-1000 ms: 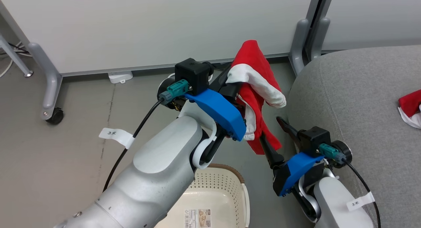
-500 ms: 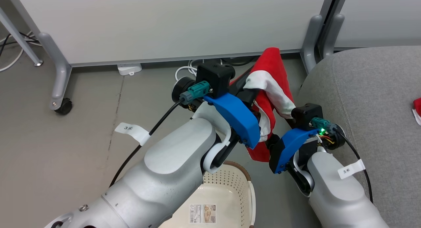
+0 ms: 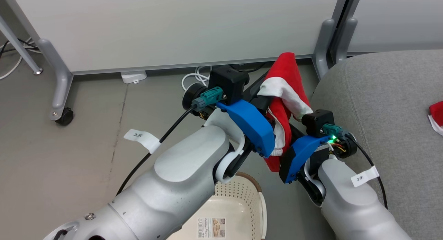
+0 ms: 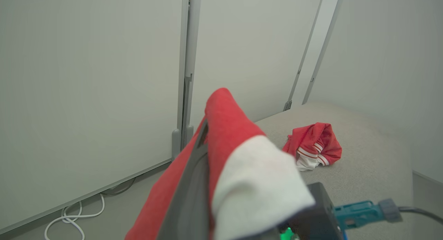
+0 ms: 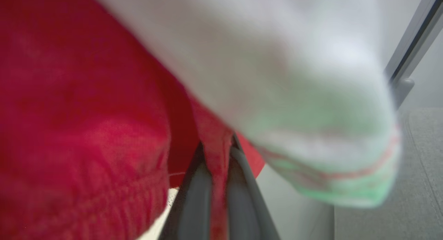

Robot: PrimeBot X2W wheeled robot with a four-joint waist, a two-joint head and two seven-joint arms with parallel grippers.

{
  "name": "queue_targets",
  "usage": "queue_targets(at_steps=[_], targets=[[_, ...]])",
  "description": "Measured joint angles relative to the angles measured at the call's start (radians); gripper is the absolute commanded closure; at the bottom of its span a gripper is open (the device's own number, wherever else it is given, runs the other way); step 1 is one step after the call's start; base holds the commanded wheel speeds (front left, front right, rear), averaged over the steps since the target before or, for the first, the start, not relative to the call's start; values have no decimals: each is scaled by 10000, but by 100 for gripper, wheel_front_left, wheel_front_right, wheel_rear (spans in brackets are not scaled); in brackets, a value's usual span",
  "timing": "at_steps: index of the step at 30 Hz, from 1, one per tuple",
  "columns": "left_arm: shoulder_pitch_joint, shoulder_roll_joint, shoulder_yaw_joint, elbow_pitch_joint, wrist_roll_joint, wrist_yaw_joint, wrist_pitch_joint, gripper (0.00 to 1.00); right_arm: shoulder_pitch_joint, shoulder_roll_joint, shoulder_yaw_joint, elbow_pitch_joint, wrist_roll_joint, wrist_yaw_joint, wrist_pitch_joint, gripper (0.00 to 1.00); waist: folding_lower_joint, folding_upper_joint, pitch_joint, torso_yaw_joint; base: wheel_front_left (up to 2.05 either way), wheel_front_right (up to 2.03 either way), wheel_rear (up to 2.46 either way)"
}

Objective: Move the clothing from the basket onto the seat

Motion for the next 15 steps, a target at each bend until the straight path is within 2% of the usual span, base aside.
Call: queue_targets(at_steps=[12,13,14,15], targets=[[-16,0,-163,272,-244,71,-174,99,-165,0,474,468,420,0,-284,100,0,0,-90,-111,0,0,0],[-16,0,-173,313,-265,71,-196,45,-172,0,504,495,470,0,-295,100,0,0,-93,-116,0,0,0],[-19,2,-203,364,-259,71,-219,0,-174,0,543,510,485,0,-339,100,0,0,-96,-124,0,0,0],[-20,0,-224,435,-245,82,-228,0,-180,0,581,518,514,0,-343,100,0,0,-98,-134,0,0,0]])
